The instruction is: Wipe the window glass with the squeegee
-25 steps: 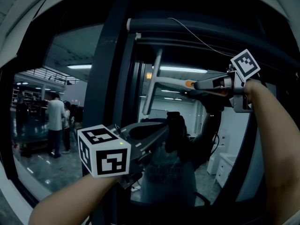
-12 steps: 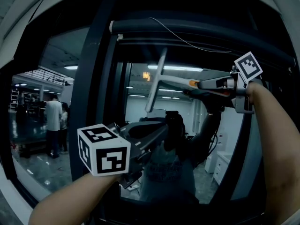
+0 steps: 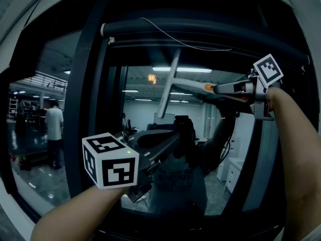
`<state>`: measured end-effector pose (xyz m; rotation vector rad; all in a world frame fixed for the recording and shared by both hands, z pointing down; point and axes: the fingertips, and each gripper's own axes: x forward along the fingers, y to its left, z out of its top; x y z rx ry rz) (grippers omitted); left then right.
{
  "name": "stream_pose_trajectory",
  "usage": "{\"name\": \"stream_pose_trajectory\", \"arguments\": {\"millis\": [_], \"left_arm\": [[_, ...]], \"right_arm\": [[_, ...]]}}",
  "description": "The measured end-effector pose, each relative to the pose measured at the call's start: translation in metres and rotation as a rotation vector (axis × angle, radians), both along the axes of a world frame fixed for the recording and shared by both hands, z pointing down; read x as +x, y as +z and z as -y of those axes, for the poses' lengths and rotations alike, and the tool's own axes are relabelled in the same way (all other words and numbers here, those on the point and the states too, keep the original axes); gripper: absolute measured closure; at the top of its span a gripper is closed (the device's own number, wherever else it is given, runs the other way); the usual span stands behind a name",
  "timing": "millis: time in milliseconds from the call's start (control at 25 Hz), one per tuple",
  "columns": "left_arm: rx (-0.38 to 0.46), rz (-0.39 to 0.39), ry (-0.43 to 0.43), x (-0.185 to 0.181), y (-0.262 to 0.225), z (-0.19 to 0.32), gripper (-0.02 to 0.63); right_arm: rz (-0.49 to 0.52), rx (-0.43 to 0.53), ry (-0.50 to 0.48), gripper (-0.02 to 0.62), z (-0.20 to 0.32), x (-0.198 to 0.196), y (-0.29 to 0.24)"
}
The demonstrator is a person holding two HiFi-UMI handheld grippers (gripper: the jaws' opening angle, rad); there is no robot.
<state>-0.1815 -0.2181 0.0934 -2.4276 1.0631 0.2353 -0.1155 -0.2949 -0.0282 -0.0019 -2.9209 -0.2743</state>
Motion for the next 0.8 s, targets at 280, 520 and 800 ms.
{"name": "stream_pose_trajectory", "arguments": {"millis": [280,520,800], "left_arm": [[-0.022,-0.008,0.024,-0.002,-0.002,0.028,0.606],[-0.024,0.006,0.047,0.051,0.01,0.011,0.606],[-0.03,0.033,0.085,0.061,0.001,0.026,0.606]], "right_arm": [[0.016,-0.015,0.017,0.522,0.024,0.005,-0.006],[0.032,-0.014,0.053,0.522,0.007,0.071,0.007],[0.059,-0.029,0.109,0.52,0.027,0.095,0.003]]}}
